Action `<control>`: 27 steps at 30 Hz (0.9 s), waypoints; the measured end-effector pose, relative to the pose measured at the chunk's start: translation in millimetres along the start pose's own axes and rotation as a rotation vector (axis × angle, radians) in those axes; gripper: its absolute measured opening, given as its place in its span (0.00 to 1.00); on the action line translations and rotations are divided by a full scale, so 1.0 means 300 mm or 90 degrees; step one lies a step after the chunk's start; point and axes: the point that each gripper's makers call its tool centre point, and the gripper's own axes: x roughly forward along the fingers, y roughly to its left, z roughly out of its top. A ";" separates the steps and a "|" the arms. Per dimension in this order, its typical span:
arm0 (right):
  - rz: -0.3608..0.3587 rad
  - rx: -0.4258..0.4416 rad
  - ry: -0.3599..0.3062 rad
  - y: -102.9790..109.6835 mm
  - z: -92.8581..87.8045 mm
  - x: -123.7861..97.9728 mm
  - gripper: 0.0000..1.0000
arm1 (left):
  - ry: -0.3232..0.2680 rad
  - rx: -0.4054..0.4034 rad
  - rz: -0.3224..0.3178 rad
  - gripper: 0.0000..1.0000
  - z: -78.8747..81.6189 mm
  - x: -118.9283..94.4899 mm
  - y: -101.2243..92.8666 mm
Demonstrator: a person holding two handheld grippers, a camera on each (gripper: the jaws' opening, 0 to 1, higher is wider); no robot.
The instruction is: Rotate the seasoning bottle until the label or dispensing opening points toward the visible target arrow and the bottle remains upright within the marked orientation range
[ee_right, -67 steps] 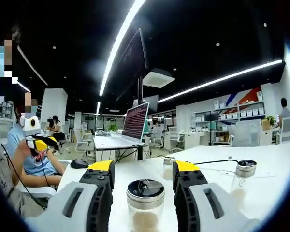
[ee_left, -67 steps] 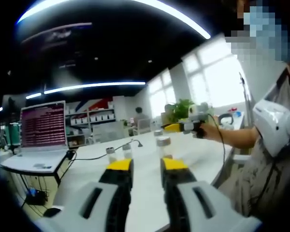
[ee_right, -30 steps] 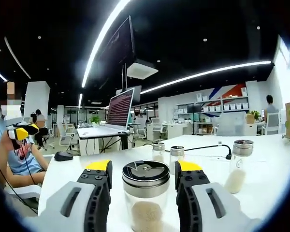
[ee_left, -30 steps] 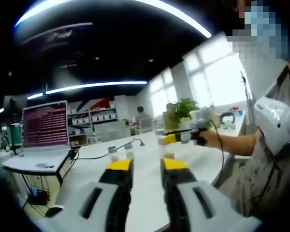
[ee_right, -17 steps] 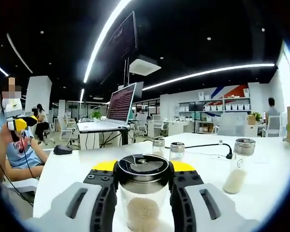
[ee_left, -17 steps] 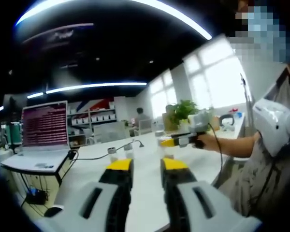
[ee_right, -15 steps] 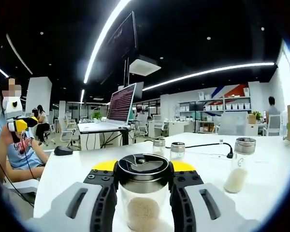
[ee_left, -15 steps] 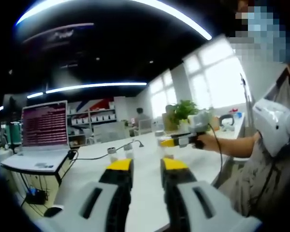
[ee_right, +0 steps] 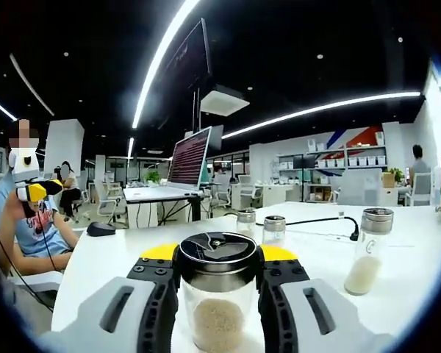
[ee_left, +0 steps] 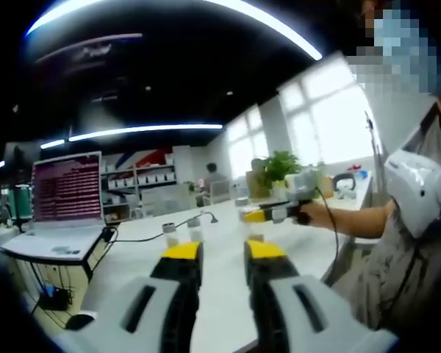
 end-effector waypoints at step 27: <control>0.101 0.007 0.007 0.010 0.000 -0.009 0.40 | 0.003 0.003 -0.005 0.24 -0.003 0.002 -0.011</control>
